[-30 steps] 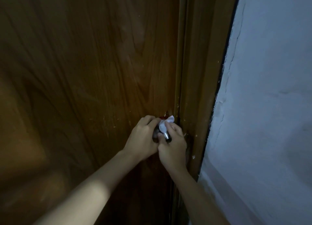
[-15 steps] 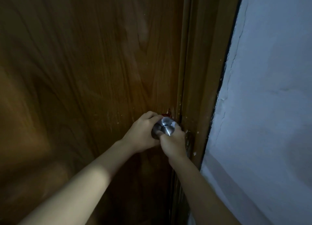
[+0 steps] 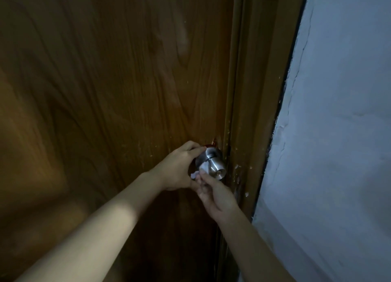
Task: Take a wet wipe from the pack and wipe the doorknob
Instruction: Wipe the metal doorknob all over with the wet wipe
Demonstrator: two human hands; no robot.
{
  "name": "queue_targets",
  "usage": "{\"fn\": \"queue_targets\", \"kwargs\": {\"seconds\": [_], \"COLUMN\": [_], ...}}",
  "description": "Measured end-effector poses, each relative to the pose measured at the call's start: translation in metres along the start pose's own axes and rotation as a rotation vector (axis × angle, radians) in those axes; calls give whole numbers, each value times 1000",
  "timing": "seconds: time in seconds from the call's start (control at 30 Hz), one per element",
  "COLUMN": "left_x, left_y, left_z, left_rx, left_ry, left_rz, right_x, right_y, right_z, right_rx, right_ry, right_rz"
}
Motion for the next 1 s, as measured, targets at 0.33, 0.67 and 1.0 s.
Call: {"fn": "queue_targets", "kwargs": {"seconds": [0.33,0.67,1.0], "left_x": [8,14,13], "left_y": [-11,-11,-5], "left_z": [-29,-32,-28], "left_rx": [-13,-142,-196], "left_ry": [-220,-255,-245], "left_rz": [-419,-1023,-1164], "right_x": [-23,0,5], "right_y": [30,53,61], "right_z": [-42,-49,-45], "right_rx": [-432,-578,-503], "right_ry": [-26,84,190], "right_rz": [-630,-720,-519]}}
Point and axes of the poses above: each hand's wrist, its own z-axis towards the middle knuckle, its own x-axis out of the palm, y = z × x, the point moved 6 cm from there along z, towards the middle knuckle, and after that the axes turned 7 degrees about z, right-handed, at the moved point
